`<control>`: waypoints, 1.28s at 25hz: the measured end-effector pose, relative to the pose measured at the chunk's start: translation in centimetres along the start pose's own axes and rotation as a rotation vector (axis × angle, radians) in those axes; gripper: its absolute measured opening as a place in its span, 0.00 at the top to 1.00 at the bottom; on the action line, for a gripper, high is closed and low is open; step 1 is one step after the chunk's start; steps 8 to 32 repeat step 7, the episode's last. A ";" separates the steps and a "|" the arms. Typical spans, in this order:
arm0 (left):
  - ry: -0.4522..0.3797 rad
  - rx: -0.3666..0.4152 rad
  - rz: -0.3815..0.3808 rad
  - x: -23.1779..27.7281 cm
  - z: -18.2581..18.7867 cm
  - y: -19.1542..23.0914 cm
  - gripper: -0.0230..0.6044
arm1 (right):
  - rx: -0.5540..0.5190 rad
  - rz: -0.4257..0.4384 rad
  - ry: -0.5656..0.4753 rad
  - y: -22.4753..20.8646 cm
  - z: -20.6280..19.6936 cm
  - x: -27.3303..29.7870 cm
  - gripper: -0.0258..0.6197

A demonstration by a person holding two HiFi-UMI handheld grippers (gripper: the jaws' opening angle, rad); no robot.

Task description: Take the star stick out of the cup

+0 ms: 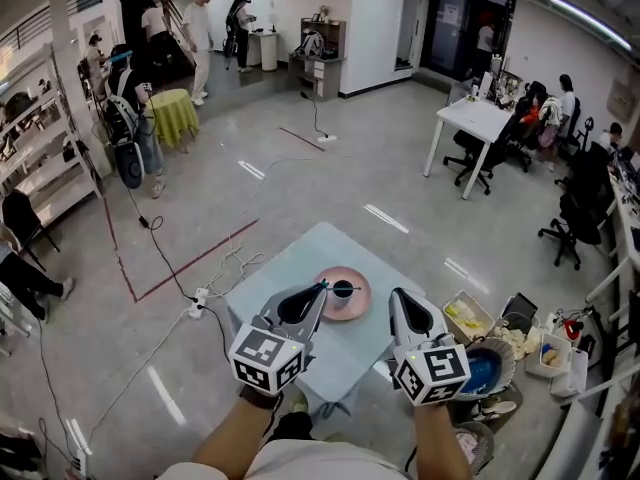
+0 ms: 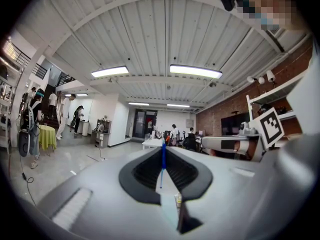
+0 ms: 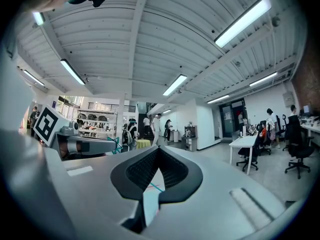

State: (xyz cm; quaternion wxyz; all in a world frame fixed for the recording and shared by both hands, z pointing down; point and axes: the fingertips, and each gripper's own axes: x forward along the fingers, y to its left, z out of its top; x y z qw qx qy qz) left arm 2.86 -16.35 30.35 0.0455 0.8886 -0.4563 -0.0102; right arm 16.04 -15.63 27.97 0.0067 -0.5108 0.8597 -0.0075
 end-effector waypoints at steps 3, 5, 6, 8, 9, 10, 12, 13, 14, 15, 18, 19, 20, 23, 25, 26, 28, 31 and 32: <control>0.003 0.004 -0.002 0.4 0.0 -0.2 0.93 | 0.003 0.000 0.000 -0.3 -0.2 0.0 0.95; 0.003 0.006 -0.004 0.7 0.0 -0.2 0.93 | 0.003 -0.001 -0.002 -0.5 -0.1 0.2 0.95; 0.003 0.007 -0.005 0.9 0.0 -0.1 0.93 | 0.002 -0.002 -0.003 -0.6 -0.1 0.3 0.95; 0.002 0.008 -0.006 1.0 0.1 -0.1 0.93 | 0.002 -0.002 -0.004 -0.7 -0.1 0.4 0.95; 0.002 0.008 -0.006 1.0 0.1 -0.1 0.93 | 0.002 -0.002 -0.004 -0.7 -0.1 0.4 0.95; 0.002 0.008 -0.006 1.0 0.1 -0.1 0.93 | 0.002 -0.002 -0.004 -0.7 -0.1 0.4 0.95; 0.002 0.008 -0.006 1.0 0.1 -0.1 0.93 | 0.002 -0.002 -0.004 -0.7 -0.1 0.4 0.95; 0.002 0.008 -0.006 1.0 0.1 -0.1 0.93 | 0.002 -0.002 -0.004 -0.7 -0.1 0.4 0.95; 0.002 0.008 -0.006 1.0 0.1 -0.1 0.93 | 0.002 -0.002 -0.004 -0.7 -0.1 0.4 0.95; 0.002 0.008 -0.006 1.0 0.1 -0.1 0.93 | 0.002 -0.002 -0.004 -0.7 -0.1 0.4 0.95; 0.002 0.008 -0.006 1.0 0.1 -0.1 0.93 | 0.002 -0.002 -0.004 -0.7 -0.1 0.4 0.95; 0.002 0.008 -0.006 1.0 0.1 -0.1 0.93 | 0.002 -0.002 -0.004 -0.7 -0.1 0.4 0.95; 0.002 0.008 -0.006 1.0 0.1 -0.1 0.93 | 0.002 -0.002 -0.004 -0.7 -0.1 0.4 0.95; 0.002 0.008 -0.006 1.0 0.1 -0.1 0.93 | 0.002 -0.002 -0.004 -0.7 -0.1 0.4 0.95; 0.002 0.008 -0.006 1.0 0.1 -0.1 0.93 | 0.002 -0.002 -0.004 -0.7 -0.1 0.4 0.95; 0.002 0.008 -0.006 1.0 0.1 -0.1 0.93 | 0.002 -0.002 -0.004 -0.7 -0.1 0.4 0.95; 0.002 0.008 -0.006 1.0 0.1 -0.1 0.93 | 0.002 -0.002 -0.004 -0.7 -0.1 0.4 0.95; 0.002 0.008 -0.006 1.0 0.1 -0.1 0.93 | 0.002 -0.002 -0.004 -0.7 -0.1 0.4 0.95; 0.002 0.008 -0.006 1.0 0.1 -0.1 0.93 | 0.002 -0.002 -0.004 -0.7 -0.1 0.4 0.95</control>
